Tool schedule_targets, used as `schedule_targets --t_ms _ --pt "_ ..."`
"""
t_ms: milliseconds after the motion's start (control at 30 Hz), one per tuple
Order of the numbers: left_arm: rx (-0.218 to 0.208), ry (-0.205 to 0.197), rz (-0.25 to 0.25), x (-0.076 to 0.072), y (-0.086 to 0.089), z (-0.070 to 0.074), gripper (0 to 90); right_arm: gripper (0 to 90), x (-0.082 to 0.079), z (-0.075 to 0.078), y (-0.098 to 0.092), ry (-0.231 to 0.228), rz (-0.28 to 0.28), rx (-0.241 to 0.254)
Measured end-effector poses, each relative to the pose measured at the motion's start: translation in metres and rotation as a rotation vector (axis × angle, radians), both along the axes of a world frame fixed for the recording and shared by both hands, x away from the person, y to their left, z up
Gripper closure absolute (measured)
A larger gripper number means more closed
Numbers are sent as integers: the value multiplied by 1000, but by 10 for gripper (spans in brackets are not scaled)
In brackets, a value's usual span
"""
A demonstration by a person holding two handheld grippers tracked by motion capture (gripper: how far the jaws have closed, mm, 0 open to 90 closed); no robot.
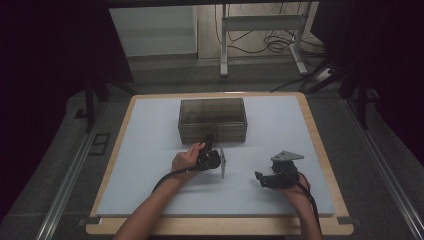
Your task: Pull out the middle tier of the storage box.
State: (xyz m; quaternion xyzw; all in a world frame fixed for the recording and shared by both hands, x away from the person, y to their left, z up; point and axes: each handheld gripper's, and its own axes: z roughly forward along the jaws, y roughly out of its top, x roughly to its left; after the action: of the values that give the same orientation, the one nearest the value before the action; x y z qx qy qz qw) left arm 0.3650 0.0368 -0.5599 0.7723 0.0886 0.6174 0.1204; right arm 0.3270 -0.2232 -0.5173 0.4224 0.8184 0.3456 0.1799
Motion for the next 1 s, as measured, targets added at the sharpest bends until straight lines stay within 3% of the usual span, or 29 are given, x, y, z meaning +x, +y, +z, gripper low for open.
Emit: schedule_targets --t_ms 633,867,1000 --pt "-18 21 -19 -14 2 3 814 165 0 0 0 -1 -3 -1" --pt "-110 91 -46 -15 9 10 674 165 0 1 0 1 -5 -1" --pt "-131 116 -48 -18 10 14 606 165 0 0 1 1 -3 -4"
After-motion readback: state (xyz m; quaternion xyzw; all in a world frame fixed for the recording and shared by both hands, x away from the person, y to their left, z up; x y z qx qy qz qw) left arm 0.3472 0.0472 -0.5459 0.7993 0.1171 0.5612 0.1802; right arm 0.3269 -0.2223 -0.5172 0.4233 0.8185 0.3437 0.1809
